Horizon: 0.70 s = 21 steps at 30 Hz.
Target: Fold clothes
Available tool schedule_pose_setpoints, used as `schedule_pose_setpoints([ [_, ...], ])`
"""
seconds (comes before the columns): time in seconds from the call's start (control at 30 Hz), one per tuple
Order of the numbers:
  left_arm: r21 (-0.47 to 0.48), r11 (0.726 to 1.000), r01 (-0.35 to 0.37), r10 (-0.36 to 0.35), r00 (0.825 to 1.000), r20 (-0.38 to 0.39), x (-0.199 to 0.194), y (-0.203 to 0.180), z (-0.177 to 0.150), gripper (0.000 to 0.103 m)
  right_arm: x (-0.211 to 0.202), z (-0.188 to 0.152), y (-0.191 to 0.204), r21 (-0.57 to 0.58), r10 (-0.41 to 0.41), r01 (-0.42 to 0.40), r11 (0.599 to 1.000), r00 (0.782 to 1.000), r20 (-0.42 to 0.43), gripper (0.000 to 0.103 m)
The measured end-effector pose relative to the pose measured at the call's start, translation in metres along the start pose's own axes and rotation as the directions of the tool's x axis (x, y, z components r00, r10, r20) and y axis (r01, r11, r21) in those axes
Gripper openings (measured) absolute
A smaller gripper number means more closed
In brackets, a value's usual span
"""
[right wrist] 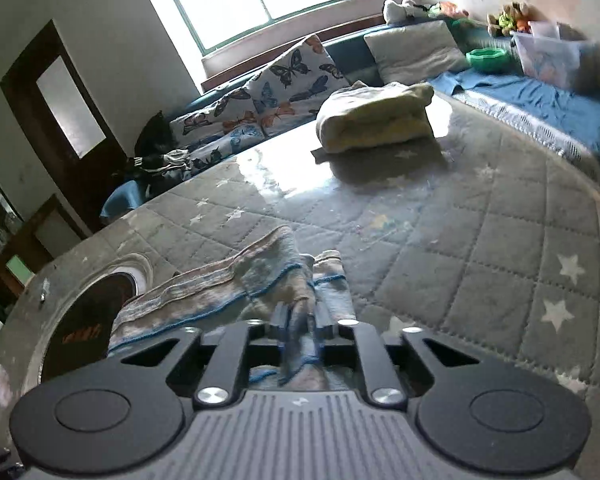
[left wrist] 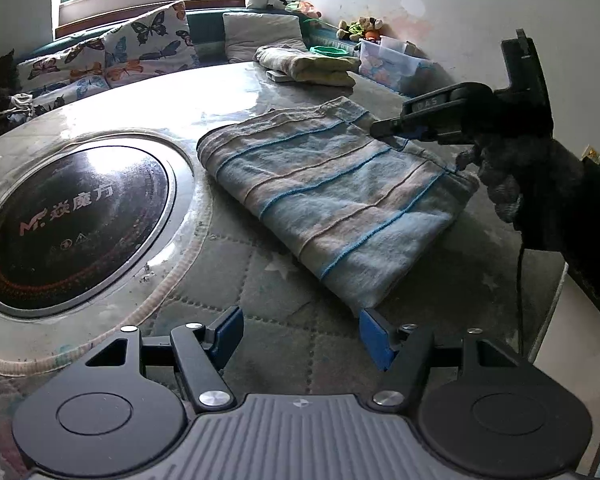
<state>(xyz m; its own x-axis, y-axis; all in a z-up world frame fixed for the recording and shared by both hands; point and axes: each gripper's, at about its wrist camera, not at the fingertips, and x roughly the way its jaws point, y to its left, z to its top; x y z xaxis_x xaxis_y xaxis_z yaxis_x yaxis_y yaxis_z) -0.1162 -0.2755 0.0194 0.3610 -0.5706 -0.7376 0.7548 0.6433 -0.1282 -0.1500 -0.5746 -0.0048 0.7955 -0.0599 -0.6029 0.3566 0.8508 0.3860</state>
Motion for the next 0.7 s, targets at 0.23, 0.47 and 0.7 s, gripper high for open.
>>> schedule_pose_setpoints([
  [0.23, 0.053, 0.998, 0.027, -0.029, 0.999, 0.026, 0.002, -0.016, 0.004, 0.066, 0.0, -0.003, -0.009, 0.002, 0.025, -0.025, 1.0, 0.999, -0.029, 0.031],
  [0.47, 0.053, 0.998, 0.029, -0.031, 0.999, 0.027, 0.014, -0.015, 0.008, 0.031, 0.005, -0.018, 0.003, 0.004, 0.044, -0.044, 0.999, 0.998, -0.04, 0.031],
  [0.7, 0.06, 0.998, -0.018, 0.015, 0.999, 0.049, -0.003, 0.009, -0.001, 0.009, 0.004, -0.038, 0.023, 0.003, 0.081, -0.081, 0.997, 0.995, -0.053, 0.031],
])
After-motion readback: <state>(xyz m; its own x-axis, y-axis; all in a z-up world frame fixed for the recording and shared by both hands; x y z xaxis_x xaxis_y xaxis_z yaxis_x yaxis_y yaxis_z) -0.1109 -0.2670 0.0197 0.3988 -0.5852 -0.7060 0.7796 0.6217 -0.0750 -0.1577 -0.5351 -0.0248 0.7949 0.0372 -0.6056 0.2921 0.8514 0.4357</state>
